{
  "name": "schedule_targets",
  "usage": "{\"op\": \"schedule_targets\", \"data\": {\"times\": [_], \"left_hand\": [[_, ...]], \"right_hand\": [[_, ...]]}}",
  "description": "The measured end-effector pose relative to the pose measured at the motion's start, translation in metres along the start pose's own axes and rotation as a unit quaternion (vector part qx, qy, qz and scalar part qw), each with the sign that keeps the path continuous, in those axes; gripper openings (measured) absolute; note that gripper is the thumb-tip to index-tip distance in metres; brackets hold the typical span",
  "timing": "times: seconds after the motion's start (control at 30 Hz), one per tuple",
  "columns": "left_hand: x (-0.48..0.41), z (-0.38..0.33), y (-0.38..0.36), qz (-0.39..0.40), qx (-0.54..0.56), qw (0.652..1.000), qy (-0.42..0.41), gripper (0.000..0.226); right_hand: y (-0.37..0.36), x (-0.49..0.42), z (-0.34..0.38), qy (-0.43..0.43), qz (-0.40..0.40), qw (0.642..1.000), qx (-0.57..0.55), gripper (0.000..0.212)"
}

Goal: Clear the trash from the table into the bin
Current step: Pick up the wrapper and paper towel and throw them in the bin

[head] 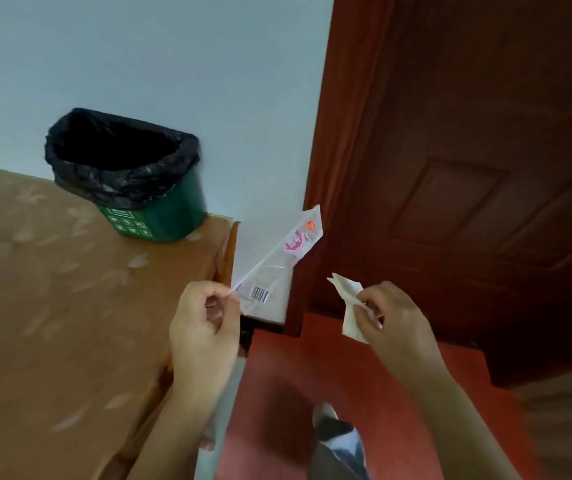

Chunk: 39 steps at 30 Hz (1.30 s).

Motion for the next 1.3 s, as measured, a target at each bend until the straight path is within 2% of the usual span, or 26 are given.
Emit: {"op": "schedule_targets", "data": {"times": [0.23, 0.37, 0.47, 0.57, 0.7, 0.83, 0.97, 1.1, 1.3], "left_hand": [[-0.081, 0.004, -0.015, -0.197, -0.049, 0.979, 0.007, 0.032], [-0.118, 0.001, -0.014, -0.294, -0.082, 0.952, 0.010, 0.035], [-0.130, 0.001, -0.005, -0.375, -0.092, 0.922, 0.027, 0.035], [-0.135, 0.004, 0.007, -0.428, -0.100, 0.897, 0.049, 0.023], [-0.155, 0.010, 0.029, -0.459, -0.109, 0.880, 0.054, 0.028], [-0.181, 0.018, 0.048, -0.440, -0.130, 0.886, 0.059, 0.016], [-0.200, 0.022, 0.066, -0.449, -0.131, 0.883, 0.042, 0.030], [-0.211, 0.028, 0.080, -0.470, -0.136, 0.872, 0.028, 0.032], [-0.231, 0.032, 0.088, -0.477, -0.145, 0.867, 0.013, 0.035]], "right_hand": [[-0.036, -0.145, 0.016, 0.166, 0.031, 0.984, -0.060, 0.006], [-0.047, -0.211, 0.035, 0.247, 0.062, 0.962, -0.094, 0.008], [-0.063, -0.251, 0.054, 0.304, 0.075, 0.944, -0.110, 0.017], [-0.082, -0.279, 0.077, 0.344, 0.103, 0.927, -0.108, 0.006], [-0.103, -0.308, 0.118, 0.378, 0.106, 0.912, -0.122, 0.009], [-0.118, -0.336, 0.162, 0.387, 0.098, 0.909, -0.119, 0.007], [-0.129, -0.358, 0.205, 0.403, 0.095, 0.900, -0.137, 0.006], [-0.148, -0.375, 0.242, 0.423, 0.090, 0.892, -0.128, 0.007], [-0.165, -0.383, 0.251, 0.408, 0.104, 0.897, -0.132, 0.019]]}}
Point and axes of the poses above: each hand's wrist, its own x-axis away from the middle knuckle, its own y-axis out of the back of the hand, z = x × y, the point moved 2 cm from there along -x, towards the middle knuckle, and after that the axes turned 8 degrees about x, right-handed, at the moved point
